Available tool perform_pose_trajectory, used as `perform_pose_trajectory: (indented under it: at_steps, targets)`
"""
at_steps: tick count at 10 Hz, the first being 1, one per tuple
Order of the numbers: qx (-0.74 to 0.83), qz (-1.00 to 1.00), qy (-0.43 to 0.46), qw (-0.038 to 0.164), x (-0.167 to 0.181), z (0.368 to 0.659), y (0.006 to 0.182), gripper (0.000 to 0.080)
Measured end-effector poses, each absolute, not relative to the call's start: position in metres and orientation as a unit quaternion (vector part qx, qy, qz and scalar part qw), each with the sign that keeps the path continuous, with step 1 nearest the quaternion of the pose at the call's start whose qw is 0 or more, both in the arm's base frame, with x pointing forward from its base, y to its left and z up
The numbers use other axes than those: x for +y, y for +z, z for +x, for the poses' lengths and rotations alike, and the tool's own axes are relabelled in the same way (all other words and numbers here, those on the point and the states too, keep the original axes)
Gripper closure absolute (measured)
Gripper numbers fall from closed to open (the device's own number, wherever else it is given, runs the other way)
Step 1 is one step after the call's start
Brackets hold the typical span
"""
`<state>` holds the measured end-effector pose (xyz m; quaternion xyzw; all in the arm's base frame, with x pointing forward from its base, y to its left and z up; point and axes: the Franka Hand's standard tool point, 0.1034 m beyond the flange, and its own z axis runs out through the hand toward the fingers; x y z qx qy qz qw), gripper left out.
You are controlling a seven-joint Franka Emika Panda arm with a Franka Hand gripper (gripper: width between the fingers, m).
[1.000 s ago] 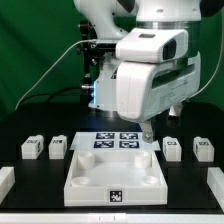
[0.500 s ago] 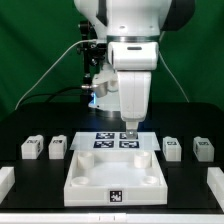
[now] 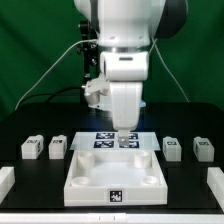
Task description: Assemble one leg
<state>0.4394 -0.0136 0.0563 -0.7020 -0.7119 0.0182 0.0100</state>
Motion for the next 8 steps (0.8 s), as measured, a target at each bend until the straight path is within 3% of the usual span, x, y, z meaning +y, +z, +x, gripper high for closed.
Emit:
perform_pose_trajectory:
  at_steps: [2,4,6,7,8]
  targets:
    - [-0.701,-0.712,0.026,0.018,-0.030,0.417,0.026,0.0150]
    - [-0.700,-0.713,0.030,0.023,-0.030,0.419,0.018,0.0150]
    - [-0.700,-0.713,0.031,0.025,-0.031,0.418,0.017,0.0381]
    - [-0.700,-0.714,0.031,0.025,-0.031,0.418,0.017,0.0381]
    - [-0.700,-0.714,0.031,0.025,-0.031,0.418,0.017,0.0556]
